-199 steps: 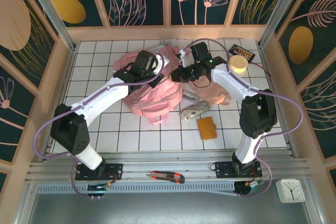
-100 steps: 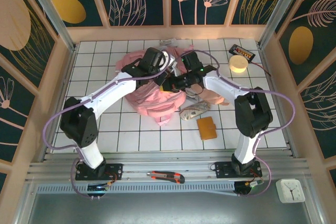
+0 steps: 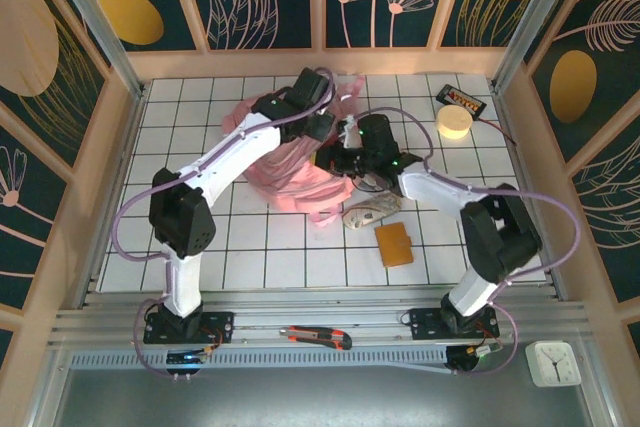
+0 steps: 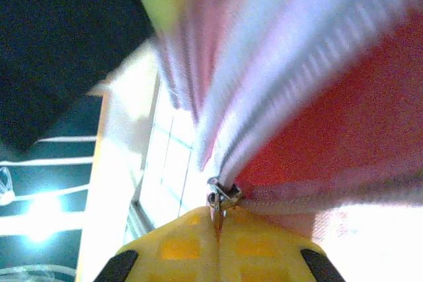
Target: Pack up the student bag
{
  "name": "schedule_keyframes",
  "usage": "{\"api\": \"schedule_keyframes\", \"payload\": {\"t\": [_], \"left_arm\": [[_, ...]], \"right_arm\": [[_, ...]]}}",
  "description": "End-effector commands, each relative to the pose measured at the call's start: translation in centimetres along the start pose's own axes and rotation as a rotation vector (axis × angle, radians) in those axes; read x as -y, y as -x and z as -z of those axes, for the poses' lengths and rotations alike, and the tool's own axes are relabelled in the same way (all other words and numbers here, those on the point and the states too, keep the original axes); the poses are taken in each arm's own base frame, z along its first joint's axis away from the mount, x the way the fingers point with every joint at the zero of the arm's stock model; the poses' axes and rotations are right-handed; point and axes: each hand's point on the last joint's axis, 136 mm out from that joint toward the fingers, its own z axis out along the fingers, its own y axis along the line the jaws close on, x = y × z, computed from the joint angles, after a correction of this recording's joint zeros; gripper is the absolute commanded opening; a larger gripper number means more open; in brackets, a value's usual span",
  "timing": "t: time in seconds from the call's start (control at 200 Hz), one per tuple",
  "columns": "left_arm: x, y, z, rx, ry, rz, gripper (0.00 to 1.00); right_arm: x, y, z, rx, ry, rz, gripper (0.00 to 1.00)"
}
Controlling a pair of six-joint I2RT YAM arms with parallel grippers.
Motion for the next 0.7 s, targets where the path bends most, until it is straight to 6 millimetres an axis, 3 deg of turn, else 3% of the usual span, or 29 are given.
{"api": "schedule_keyframes", "payload": {"t": [0.0,0.135,0.295,0.395,0.565,0.696], "left_arm": [[-2.1,8.3,5.1,0.263,0.053,0.217,0.00],[-2.7,11.0,5.4,0.305,0.029,0.323,0.00],[-4.0,14.4,5.1,0.376,0.009,0.424,0.00],[-5.1,13.7,3.5,0.342,0.020,0.448,0.00],[-5.6,13.6,3.3,0.341,0.048,0.426,0.00],[-5.6,13.2,2.8,0.325,0.051,0.422,0.00]], "right_arm": [[-0.3,1.9,0.7,0.118,-0.033,0.033,0.00],[-1.0,1.2,-0.8,0.067,-0.040,0.124,0.00],[-1.4,-1.5,-2.6,-0.006,-0.057,0.196,0.00],[-2.6,-3.2,-3.3,-0.050,-0.048,0.262,0.00],[-5.0,-5.9,-4.5,-0.134,0.049,0.333,0.00],[-4.3,-8.1,-6.6,-0.186,0.069,0.375,0.00]]}}
